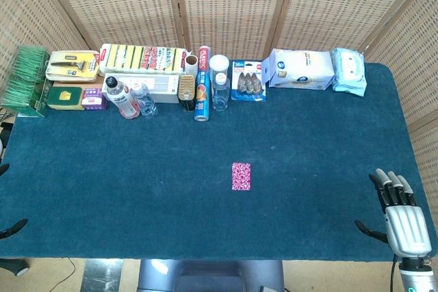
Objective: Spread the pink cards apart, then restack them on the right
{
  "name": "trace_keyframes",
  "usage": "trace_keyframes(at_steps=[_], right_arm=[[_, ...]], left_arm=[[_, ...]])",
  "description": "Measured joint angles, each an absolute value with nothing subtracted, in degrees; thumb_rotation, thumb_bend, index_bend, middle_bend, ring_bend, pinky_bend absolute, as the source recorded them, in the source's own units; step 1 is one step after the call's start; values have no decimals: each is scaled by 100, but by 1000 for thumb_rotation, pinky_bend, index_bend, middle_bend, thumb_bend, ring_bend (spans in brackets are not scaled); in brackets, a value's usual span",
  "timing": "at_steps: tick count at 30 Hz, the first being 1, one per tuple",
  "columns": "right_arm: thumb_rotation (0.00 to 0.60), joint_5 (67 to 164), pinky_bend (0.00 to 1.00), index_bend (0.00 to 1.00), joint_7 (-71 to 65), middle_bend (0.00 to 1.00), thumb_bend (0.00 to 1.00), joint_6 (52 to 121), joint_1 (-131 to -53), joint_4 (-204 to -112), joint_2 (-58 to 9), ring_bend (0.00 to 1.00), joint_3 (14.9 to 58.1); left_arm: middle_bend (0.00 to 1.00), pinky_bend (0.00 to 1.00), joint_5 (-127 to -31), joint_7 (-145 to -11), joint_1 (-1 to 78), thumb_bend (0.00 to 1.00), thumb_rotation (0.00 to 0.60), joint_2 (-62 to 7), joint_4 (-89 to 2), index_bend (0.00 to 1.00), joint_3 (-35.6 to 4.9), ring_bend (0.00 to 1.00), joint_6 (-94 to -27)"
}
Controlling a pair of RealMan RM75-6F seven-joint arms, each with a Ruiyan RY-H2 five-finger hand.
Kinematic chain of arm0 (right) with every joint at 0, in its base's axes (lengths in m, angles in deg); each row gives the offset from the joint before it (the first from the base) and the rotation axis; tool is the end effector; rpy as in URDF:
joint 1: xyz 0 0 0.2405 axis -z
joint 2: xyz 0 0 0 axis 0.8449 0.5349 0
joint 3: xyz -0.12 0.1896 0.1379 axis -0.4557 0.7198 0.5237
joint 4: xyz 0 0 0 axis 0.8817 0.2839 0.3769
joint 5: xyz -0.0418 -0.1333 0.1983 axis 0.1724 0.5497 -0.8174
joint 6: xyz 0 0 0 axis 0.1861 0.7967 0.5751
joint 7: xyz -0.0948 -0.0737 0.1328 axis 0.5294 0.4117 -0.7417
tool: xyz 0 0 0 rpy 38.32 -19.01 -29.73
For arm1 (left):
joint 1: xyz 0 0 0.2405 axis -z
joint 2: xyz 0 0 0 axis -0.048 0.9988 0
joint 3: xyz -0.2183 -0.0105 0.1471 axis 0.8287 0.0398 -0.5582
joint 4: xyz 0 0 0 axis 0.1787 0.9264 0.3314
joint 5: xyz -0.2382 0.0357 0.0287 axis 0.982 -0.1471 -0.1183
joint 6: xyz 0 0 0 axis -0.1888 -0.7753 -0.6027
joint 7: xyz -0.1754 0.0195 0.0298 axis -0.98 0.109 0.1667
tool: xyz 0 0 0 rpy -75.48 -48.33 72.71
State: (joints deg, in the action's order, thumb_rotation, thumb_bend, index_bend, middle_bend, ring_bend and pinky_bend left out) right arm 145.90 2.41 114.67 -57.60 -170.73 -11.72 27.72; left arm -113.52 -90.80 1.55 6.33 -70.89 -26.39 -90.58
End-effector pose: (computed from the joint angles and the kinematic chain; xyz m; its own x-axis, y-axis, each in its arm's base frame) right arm -0.3281 -0.1841 0.1129 0.4525 0.0668 0.8893 -0.8886 -0.0497 0.4559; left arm -0.3107 0.1599 0.1971 0.3023 0.0036 0.9532 0.9508 -0.0724 -0.3013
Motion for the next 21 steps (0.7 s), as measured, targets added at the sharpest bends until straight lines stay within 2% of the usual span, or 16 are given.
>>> trace_keyframes(at_steps=[7, 12, 17, 21], right_arm=[[507, 14656, 0, 87, 89, 169, 0, 11385, -5800, -17082, -1133, 3, 2709], [505, 14847, 0, 101, -243, 188, 0, 11073, -6004, -17178, -1059, 11, 2644], [506, 14911, 0, 101, 191, 189, 0, 10504, -6374, -17464, -984, 11, 2655], [508, 14877, 0, 102, 173, 189, 0, 9734, -6819, -17883, -892, 11, 2690]], left_arm=[[0, 14, -11430, -9053, 130, 74, 600, 625, -7121, 0, -2656, 0, -9099], [0, 14, -11410, -8978, 139, 74, 600, 598, -7146, 0, -2652, 0, -9051], [0, 14, -11332, -8875, 204, 75, 600, 594, -7204, 0, -2631, 0, -8890], [0, 14, -11230, -8708, 270, 75, 600, 603, -7290, 0, -2623, 0, -8695]])
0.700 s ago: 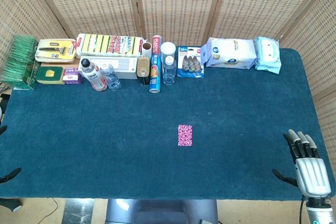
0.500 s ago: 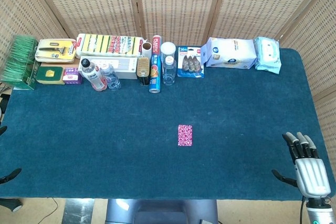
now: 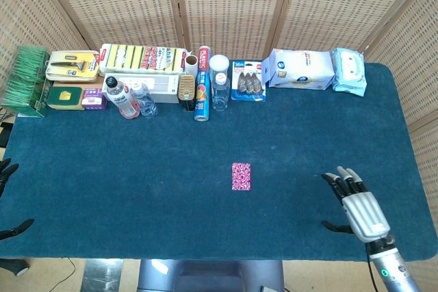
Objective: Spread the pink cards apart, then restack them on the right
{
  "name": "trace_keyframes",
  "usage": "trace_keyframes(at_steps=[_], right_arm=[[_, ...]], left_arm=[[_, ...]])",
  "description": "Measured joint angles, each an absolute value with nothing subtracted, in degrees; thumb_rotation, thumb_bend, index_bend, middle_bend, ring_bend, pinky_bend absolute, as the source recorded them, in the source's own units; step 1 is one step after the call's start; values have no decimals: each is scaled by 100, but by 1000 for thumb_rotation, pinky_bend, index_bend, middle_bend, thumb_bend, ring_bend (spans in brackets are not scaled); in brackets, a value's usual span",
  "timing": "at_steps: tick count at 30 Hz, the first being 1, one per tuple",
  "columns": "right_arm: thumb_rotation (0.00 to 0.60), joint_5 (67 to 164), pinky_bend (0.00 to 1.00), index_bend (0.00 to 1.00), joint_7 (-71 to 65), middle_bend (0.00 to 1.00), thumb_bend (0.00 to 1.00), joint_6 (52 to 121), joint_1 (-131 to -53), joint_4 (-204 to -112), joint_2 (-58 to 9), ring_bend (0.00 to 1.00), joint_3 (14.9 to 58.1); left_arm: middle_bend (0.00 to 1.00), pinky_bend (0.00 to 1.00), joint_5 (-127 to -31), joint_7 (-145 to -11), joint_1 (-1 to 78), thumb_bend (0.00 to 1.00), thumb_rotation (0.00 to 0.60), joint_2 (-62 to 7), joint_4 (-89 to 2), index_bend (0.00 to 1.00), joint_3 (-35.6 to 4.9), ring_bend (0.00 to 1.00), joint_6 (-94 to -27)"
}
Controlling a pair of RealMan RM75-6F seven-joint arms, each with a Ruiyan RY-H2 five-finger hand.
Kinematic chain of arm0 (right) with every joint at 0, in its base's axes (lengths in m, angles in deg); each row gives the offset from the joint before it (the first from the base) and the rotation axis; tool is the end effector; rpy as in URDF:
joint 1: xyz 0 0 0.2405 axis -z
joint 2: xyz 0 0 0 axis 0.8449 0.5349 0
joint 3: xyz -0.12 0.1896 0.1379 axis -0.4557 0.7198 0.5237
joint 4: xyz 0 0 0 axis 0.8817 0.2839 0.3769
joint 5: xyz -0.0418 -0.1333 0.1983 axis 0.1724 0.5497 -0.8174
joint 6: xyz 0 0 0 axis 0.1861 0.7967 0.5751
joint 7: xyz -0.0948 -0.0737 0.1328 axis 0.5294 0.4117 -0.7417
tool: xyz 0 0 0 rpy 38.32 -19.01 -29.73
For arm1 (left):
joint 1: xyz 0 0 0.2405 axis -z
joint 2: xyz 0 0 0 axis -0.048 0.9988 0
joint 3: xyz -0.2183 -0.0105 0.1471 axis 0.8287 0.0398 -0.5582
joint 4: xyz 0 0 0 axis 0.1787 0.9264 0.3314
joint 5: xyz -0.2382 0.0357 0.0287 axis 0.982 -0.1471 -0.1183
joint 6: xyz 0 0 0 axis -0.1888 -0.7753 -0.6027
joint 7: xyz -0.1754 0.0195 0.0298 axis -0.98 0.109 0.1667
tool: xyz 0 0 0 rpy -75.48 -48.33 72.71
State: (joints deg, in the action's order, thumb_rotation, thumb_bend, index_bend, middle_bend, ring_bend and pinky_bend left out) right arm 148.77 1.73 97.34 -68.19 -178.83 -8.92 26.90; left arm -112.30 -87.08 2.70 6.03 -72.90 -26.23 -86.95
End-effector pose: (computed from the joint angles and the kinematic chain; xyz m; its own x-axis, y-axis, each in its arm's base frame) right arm -0.2743 -0.2289 0.0621 0.4148 -0.1689 0.8941 -0.8878 -0.2906 0.3570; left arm -0.3082 0.1671 0.1842 0.3302 0.0476 0.9427 0.9430 -0.0600 -0.3273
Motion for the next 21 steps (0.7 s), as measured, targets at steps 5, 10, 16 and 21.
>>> trace_keyframes(at_steps=[5, 10, 16, 21], right_arm=[[508, 14557, 0, 101, -45, 189, 0, 8470, -7574, -18401, -828, 10, 2839], [508, 13870, 0, 101, -108, 189, 0, 7461, -8342, -18688, -983, 9, 3085], [508, 13184, 0, 111, 12, 200, 0, 6782, -8935, -18692, -1432, 13, 3327], [509, 12971, 0, 135, 216, 206, 0, 6678, -9168, -18429, -1876, 13, 3413]], left_arm=[[0, 14, -11118, -8634, 311, 73, 600, 608, -7344, 0, -2616, 0, -8559], [0, 14, -11013, -8575, 375, 73, 600, 614, -7377, 0, -2603, 0, -8389], [0, 14, -10915, -8498, 460, 74, 600, 621, -7431, 0, -2576, 0, -8223], [0, 14, -10933, -8525, 495, 73, 600, 632, -7443, 0, -2576, 0, -8175]])
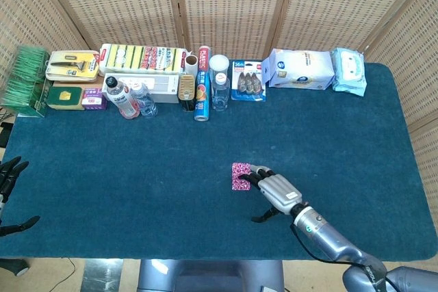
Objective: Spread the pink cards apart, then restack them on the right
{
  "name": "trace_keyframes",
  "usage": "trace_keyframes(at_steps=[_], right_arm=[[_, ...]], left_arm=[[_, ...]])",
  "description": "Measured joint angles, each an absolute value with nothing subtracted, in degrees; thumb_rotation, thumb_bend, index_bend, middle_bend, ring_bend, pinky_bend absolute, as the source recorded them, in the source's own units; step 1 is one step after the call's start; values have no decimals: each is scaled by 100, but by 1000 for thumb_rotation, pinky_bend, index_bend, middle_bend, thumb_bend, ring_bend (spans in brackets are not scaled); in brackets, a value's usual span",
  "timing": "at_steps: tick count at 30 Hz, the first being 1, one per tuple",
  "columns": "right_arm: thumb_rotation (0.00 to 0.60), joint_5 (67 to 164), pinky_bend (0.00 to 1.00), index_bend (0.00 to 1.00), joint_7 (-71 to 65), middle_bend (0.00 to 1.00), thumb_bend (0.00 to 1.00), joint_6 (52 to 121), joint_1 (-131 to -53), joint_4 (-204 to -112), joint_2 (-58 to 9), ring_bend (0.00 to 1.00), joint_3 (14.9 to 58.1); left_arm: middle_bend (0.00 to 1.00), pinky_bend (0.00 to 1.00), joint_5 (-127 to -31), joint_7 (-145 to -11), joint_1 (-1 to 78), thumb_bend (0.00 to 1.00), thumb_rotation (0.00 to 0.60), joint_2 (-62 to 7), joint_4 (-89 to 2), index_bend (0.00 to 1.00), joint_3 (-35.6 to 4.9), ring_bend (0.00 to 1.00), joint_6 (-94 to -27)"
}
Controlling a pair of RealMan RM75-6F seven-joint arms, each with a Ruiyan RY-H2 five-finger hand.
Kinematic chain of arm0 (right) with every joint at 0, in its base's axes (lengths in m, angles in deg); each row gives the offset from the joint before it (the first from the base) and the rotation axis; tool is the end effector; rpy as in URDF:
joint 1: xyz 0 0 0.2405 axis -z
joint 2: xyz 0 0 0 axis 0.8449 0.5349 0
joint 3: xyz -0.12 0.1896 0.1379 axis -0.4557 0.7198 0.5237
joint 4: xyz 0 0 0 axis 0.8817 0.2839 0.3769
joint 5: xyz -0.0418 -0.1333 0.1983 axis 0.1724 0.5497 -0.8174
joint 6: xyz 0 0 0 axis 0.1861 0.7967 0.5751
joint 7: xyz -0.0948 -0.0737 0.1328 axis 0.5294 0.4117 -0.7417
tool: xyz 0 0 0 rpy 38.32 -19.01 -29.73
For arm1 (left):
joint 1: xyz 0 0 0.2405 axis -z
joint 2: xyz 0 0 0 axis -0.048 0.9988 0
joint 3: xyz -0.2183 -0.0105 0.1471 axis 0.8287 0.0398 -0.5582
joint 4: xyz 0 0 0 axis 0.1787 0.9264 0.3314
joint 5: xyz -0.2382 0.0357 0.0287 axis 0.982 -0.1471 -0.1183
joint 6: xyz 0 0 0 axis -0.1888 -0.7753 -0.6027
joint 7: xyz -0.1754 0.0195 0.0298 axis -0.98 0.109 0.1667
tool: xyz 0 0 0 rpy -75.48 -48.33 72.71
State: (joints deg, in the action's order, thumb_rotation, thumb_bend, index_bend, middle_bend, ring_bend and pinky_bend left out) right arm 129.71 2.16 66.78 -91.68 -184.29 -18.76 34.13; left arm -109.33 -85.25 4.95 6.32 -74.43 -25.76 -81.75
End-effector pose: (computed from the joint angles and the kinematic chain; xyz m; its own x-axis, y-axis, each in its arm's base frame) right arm -0.1481 -0.3065 -0.0509 0.3070 -0.5333 0.7883 -0.9032 -0.4243 0.0647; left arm -0.3105 0.1806 0.1738 0.3430 0.1078 0.9331 0.9393 -0.0380 -0.3409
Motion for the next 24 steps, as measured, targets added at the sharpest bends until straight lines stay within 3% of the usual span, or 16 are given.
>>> trace_keyframes(at_steps=[10, 24], right_arm=[[507, 12212, 0, 138, 632, 209, 0, 6468, -9587, -17790, -2415, 13, 3484], [504, 11595, 0, 138, 1156, 212, 0, 6590, -9829, -17854, -2689, 13, 3299]], left_arm=[[0, 14, -10941, -8588, 482, 73, 600, 632, -7440, 0, -2587, 0, -8197], [0, 14, -10946, -8735, 422, 73, 600, 644, -7404, 0, -2590, 0, -8306]])
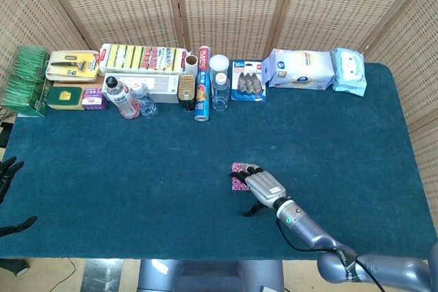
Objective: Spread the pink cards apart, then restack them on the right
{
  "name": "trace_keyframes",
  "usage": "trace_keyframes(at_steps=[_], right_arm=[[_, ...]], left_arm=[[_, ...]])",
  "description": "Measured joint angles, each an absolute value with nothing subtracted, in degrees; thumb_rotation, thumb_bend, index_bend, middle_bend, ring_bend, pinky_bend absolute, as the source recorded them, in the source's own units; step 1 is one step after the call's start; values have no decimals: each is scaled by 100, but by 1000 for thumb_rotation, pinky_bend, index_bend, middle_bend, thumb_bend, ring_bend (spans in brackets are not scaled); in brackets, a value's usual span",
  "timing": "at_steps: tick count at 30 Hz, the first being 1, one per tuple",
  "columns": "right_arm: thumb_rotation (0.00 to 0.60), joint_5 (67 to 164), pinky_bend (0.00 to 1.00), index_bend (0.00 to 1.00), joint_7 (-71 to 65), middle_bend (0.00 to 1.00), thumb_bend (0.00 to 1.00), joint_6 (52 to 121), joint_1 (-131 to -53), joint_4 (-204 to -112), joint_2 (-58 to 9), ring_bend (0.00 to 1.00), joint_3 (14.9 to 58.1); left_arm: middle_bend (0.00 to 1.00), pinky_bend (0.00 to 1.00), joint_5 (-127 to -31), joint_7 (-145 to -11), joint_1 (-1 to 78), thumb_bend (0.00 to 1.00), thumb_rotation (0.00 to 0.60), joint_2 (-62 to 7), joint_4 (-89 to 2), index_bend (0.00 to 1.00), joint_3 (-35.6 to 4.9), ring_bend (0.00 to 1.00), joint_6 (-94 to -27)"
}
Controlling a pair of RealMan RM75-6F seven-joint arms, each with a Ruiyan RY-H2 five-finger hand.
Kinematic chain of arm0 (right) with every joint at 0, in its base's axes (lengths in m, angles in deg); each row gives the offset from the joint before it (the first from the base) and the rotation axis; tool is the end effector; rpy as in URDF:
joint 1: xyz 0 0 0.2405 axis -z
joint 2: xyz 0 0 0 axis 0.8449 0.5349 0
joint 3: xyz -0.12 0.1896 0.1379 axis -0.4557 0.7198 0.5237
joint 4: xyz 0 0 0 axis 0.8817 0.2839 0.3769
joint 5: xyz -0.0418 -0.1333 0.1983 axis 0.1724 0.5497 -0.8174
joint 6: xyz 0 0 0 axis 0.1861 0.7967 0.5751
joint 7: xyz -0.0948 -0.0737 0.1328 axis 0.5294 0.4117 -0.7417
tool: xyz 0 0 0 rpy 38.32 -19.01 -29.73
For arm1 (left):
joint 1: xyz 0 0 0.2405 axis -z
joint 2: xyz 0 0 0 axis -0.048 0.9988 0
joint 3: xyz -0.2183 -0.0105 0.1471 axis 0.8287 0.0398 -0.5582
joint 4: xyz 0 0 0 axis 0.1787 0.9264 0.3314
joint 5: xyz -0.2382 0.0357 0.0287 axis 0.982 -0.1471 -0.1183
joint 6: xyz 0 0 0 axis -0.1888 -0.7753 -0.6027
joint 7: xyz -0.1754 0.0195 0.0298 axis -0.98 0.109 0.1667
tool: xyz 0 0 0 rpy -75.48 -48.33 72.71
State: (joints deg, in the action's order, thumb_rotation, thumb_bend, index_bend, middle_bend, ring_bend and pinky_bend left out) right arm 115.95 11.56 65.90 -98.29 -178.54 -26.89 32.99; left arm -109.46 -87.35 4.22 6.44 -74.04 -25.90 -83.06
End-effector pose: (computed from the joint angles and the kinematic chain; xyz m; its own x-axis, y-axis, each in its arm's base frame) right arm -0.1394 -0.3213 -0.0955 0.3461 -0.5647 0.7492 -0.9103 -0.3953 0.1226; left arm -0.3125 0.1764 0.1784 0.3156 0.0930 0.9443 0.9489 -0.0269 -0.3145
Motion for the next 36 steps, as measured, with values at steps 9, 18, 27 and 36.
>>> trace_keyframes(at_steps=[9, 18, 27, 36], right_arm=[[507, 11412, 0, 147, 1266, 214, 0, 6631, -9912, -17704, -2836, 13, 3196], [508, 11336, 0, 153, 1189, 216, 0, 6729, -9896, -17610, -2760, 14, 3156], [506, 11120, 0, 154, 1121, 216, 0, 6715, -9899, -17419, -2658, 14, 3151], [506, 10942, 0, 155, 1030, 217, 0, 6685, -9923, -17240, -2590, 14, 3196]], left_arm=[[0, 14, -10972, -8876, 390, 73, 600, 662, -7358, 0, -2593, 0, -8373], [0, 14, -10985, -8901, 390, 73, 600, 667, -7357, 0, -2598, 0, -8370], [0, 14, -10993, -8873, 384, 73, 600, 664, -7381, 0, -2606, 0, -8367], [0, 14, -10996, -8897, 390, 73, 600, 668, -7377, 0, -2609, 0, -8352]])
